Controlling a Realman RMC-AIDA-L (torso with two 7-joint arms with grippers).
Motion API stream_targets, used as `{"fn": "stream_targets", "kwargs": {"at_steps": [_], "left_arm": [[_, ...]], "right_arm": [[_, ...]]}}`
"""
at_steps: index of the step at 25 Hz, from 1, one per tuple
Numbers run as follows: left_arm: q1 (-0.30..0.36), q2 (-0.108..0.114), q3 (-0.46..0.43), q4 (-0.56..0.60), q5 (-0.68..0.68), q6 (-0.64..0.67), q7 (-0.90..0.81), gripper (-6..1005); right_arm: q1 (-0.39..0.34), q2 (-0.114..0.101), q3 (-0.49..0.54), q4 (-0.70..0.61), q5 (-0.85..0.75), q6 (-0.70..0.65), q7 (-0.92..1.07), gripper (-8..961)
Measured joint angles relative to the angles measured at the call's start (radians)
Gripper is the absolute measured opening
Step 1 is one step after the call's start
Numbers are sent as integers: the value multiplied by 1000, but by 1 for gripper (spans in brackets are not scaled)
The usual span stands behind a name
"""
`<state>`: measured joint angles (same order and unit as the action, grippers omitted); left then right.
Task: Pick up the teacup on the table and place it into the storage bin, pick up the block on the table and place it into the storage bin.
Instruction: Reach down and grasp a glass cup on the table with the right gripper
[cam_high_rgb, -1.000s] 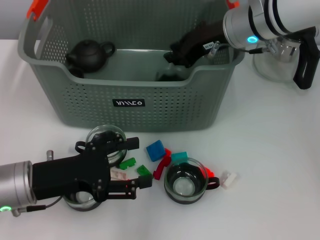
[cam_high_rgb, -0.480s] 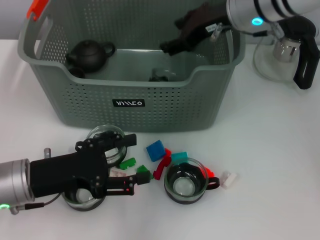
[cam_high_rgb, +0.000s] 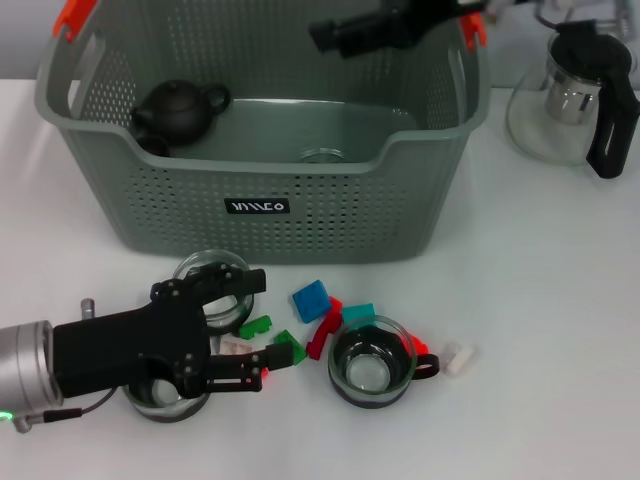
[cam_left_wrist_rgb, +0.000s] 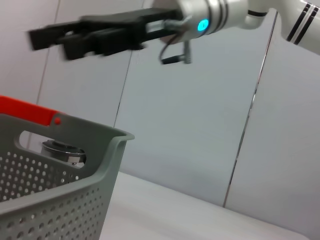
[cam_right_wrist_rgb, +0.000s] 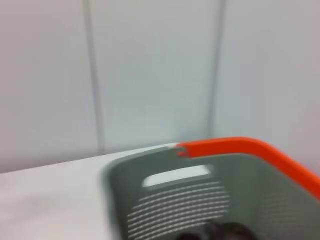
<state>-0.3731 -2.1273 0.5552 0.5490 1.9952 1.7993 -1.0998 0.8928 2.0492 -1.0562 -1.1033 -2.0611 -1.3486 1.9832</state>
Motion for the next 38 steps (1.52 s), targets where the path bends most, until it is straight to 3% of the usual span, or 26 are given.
{"fn": "stream_targets", "kwargs": {"at_steps": [8, 12, 15, 23, 38], "left_arm": [[3, 4, 0, 9, 7, 2, 0, 948], [4, 6, 0, 13, 7, 2, 1, 948], [4, 9, 0, 21, 10, 2, 3, 948], [5, 18, 3, 57, 47, 2, 5, 948], [16, 29, -2, 116, 126, 12, 5, 948]], "right_arm": [[-75, -18, 21, -128, 14, -332, -39, 779], [-87, -15, 11, -163, -5, -481, -41, 776], [-88, 0, -9, -168, -51, -560, -47, 776], [-91, 44, -92, -156, -208, -571, -55, 777], [-67, 50, -342, -6, -225, -422, -47, 776]]}}
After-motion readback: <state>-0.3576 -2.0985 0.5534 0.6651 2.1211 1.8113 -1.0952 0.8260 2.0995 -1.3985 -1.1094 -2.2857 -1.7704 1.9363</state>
